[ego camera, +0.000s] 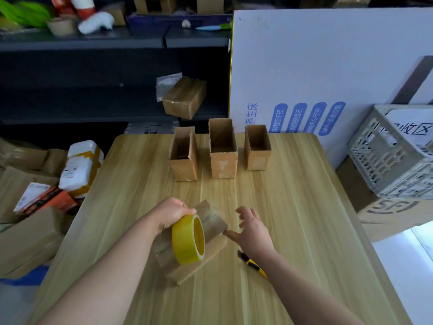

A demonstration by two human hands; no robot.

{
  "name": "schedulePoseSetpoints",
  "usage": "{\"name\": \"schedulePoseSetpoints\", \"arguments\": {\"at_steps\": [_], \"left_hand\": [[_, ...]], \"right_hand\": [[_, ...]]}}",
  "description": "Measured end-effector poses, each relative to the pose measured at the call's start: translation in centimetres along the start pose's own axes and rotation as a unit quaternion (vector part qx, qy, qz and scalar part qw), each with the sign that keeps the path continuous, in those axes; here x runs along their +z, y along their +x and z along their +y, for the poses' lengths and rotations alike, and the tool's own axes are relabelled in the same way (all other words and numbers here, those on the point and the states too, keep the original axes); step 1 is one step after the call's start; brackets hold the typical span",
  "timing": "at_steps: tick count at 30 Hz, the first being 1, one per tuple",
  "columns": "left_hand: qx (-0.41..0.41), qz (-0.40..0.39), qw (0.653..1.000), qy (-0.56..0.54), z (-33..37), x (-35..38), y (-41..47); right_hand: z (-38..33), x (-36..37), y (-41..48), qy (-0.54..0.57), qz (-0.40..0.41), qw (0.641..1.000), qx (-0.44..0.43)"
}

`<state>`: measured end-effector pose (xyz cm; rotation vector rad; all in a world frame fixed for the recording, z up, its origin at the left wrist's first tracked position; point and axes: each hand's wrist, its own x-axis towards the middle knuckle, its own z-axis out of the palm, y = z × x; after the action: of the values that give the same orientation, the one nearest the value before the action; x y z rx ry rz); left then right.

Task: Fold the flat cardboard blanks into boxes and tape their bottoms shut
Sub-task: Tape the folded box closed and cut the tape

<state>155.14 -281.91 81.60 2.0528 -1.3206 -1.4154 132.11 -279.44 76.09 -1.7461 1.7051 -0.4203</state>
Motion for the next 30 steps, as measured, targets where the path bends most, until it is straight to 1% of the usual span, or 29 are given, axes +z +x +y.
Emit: {"name": "schedulePoseSetpoints", "arguments": {"at_steps": [2, 4, 8, 11, 13, 17, 19, 21, 23, 25, 28, 30], "left_hand": [[-0.02, -0.018, 0.999, -0.02, -1.4, 0.4, -1.0], [-0.043, -0.023, 0.994, -0.096, -2.9, 1.0, -1.9], [-0.094, -0.003, 0.963, -0.253, -4.1, 1.6, -2.8], [-0.103, 0.006, 0.947, -0.304, -4.6, 1.7, -3.2], [-0.091, 0.001, 0.946, -0.312, -4.7, 1.8, -3.6], [-0.02, 0.028, 0.958, -0.285, -4.4, 2.7, -4.4], [-0.015, 0.043, 0.953, -0.299, -4.3, 2.9, -4.4], [-0.027, 0.045, 0.948, -0.314, -4.6, 2.6, -4.6], [-0.028, 0.022, 0.945, -0.326, -5.2, 2.2, -4.7], [-0.007, -0.02, 0.946, -0.323, -5.5, 1.8, -5.0], [0.022, -0.074, 0.959, -0.273, -5.3, 1.0, -5.0], [0.027, -0.094, 0.966, -0.239, -4.8, 0.3, -4.9]], "right_hand": [[0.0, 0.1, -0.1, 0.074, 0.007, 0.996, 0.042], [-0.3, 0.6, -0.2, 0.144, 0.004, 0.988, 0.062], [-1.4, 1.3, -0.6, 0.249, -0.01, 0.964, 0.091], [-2.3, 1.0, -0.4, 0.292, -0.004, 0.95, 0.113], [-2.5, 0.8, -0.2, 0.293, -0.007, 0.948, 0.123], [-2.8, 1.3, 0.0, 0.299, -0.026, 0.943, 0.141], [-2.9, 1.8, 0.2, 0.314, -0.03, 0.936, 0.154], [-3.1, 2.1, 0.6, 0.343, -0.04, 0.922, 0.174], [-3.1, 2.3, 0.9, 0.359, -0.054, 0.913, 0.183], [-3.4, 2.5, 1.1, 0.364, -0.061, 0.91, 0.186], [-4.0, 2.9, 1.0, 0.379, -0.045, 0.905, 0.187], [-4.3, 3.3, 1.0, 0.383, -0.029, 0.904, 0.187]]}}
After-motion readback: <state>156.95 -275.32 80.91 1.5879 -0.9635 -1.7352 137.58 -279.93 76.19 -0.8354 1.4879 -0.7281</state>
